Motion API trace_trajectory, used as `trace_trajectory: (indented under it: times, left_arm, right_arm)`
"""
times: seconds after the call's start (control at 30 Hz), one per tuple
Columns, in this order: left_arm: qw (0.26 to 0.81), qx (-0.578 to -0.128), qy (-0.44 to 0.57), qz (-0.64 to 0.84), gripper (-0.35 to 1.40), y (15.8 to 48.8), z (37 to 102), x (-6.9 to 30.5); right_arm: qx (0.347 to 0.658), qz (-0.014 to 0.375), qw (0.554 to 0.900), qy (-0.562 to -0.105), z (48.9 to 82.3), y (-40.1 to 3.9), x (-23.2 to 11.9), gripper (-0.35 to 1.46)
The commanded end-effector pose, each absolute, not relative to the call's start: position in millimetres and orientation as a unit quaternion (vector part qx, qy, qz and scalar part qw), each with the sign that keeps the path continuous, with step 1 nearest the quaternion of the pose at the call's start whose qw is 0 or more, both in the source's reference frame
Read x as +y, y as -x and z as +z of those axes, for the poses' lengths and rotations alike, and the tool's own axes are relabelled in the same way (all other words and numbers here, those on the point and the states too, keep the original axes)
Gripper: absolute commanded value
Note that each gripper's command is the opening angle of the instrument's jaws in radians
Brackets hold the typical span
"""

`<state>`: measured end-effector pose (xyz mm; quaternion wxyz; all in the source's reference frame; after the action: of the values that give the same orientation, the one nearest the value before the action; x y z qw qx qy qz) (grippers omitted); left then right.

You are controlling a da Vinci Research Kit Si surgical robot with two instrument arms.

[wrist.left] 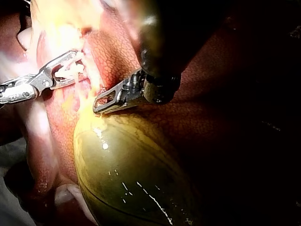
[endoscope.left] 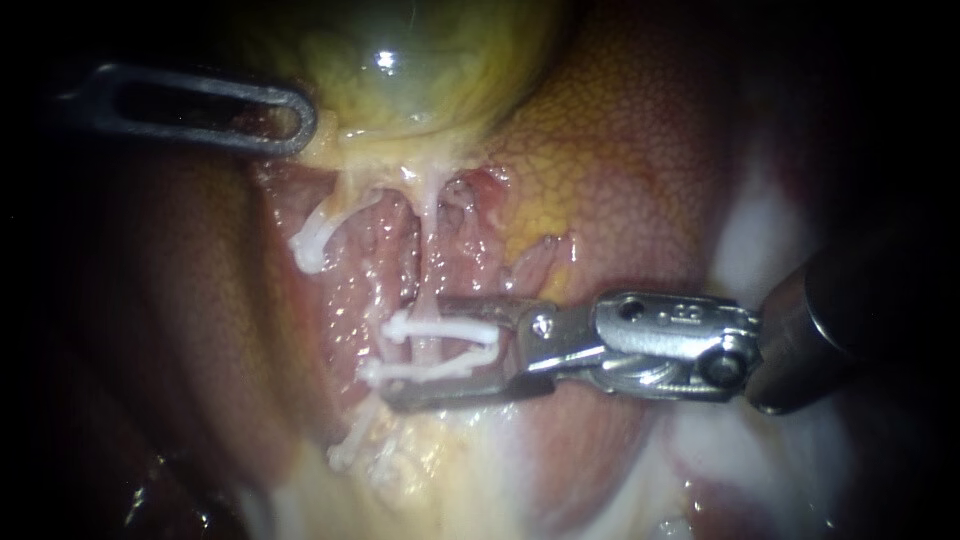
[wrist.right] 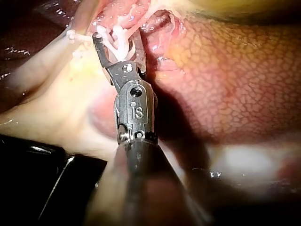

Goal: Clipping third clip right tube

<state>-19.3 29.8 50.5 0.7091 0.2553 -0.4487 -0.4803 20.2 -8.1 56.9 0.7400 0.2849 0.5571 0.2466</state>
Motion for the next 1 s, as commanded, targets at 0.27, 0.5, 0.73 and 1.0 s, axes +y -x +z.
trace_trajectory:
  times: [0.27, 0.5, 0.73, 1.0]
  left_arm:
    - [0.709, -0.449, -0.255, -0.480, -0.35, 19.3, 50.5, 29.8]
    - [0.709, -0.449, -0.255, -0.480, -0.35, 19.3, 50.5, 29.7]
    - [0.709, -0.449, -0.255, -0.480, -0.35, 19.3, 50.6, 29.7]
    - [0.709, -0.449, -0.255, -0.480, -0.35, 19.3, 50.6, 29.7]
  right_arm:
    - [0.560, 0.258, 0.734, -0.284, 56.3, -20.0, -6.1, 0.48]
    - [0.565, 0.258, 0.731, -0.282, 56.2, -19.8, -4.6, 0.48]
    - [0.570, 0.261, 0.726, -0.283, 56.3, -19.8, -3.2, 0.48]
    - [0.571, 0.262, 0.725, -0.282, 56.6, -20.0, -2.7, 0.48]
